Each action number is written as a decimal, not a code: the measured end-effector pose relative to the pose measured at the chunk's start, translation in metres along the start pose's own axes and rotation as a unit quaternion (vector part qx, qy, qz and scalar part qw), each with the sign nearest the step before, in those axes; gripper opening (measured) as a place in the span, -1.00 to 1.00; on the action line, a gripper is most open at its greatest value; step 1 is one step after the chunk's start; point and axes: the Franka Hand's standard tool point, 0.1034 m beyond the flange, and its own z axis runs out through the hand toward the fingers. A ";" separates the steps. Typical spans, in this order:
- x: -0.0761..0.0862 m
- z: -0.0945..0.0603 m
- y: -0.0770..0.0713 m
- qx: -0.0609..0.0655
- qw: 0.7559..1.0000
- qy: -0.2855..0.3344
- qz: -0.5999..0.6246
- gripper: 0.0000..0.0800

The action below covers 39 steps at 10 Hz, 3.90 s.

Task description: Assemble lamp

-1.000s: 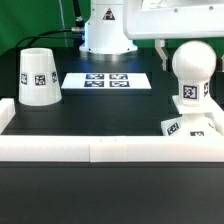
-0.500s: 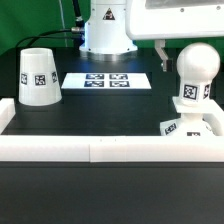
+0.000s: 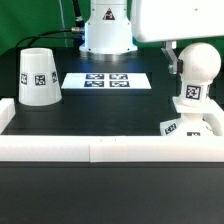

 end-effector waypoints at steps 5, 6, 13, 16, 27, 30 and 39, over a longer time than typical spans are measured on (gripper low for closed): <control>-0.001 0.001 0.002 -0.008 0.980 -0.004 -0.197 0.75; -0.001 0.001 0.003 -0.010 0.971 -0.005 -0.238 0.75; -0.002 0.001 0.008 -0.018 0.905 -0.013 -0.426 0.75; -0.002 0.001 0.008 -0.018 0.906 -0.013 -0.424 0.44; 0.006 -0.002 0.008 -0.026 0.997 0.027 -0.066 0.45; 0.009 -0.004 0.014 -0.027 0.998 0.039 0.034 0.45; 0.007 -0.002 0.019 -0.013 0.933 0.061 0.354 0.45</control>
Offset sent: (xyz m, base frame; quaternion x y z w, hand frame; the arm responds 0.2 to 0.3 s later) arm -0.0004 -0.0005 0.0000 -0.0098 -0.0027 -0.1607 0.9870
